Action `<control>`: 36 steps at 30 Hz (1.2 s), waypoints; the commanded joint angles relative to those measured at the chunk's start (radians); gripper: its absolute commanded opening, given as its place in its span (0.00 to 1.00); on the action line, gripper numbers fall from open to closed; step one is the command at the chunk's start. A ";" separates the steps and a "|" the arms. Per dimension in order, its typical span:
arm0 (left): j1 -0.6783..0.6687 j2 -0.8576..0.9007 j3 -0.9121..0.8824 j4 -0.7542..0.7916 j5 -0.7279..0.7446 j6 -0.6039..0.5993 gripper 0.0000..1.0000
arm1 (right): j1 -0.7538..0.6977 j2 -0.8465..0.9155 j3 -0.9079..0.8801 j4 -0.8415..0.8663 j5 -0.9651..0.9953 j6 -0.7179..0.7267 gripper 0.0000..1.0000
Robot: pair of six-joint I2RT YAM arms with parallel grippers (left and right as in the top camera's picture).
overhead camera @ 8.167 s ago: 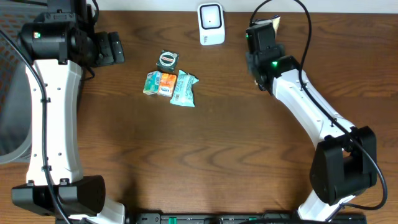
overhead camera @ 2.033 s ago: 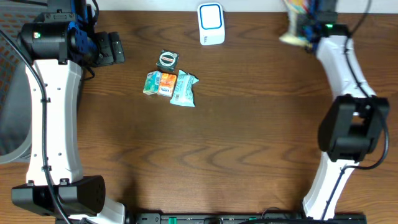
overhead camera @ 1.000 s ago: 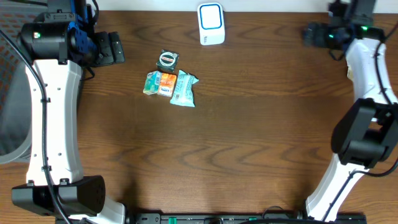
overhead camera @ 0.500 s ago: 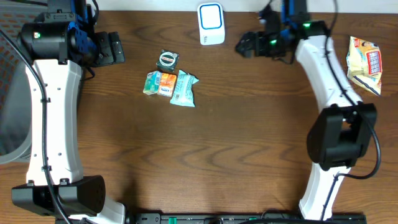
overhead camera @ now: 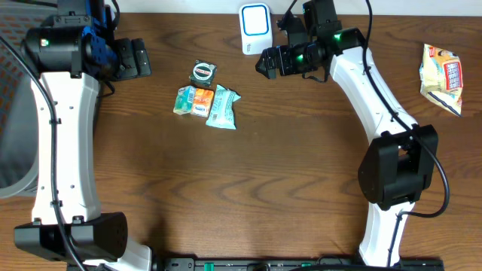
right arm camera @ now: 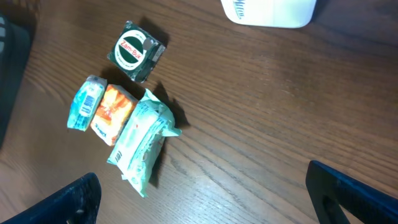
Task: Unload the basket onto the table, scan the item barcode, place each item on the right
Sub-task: 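Swing the empty right gripper back toward the scanner area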
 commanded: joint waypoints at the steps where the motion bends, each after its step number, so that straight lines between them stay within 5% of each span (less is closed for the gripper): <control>1: 0.004 0.004 -0.005 0.000 -0.016 -0.009 0.98 | 0.002 -0.016 0.006 0.000 0.000 0.010 0.99; 36: 0.004 0.004 -0.005 0.000 -0.016 -0.009 0.98 | 0.002 -0.015 0.003 -0.040 0.005 0.009 0.99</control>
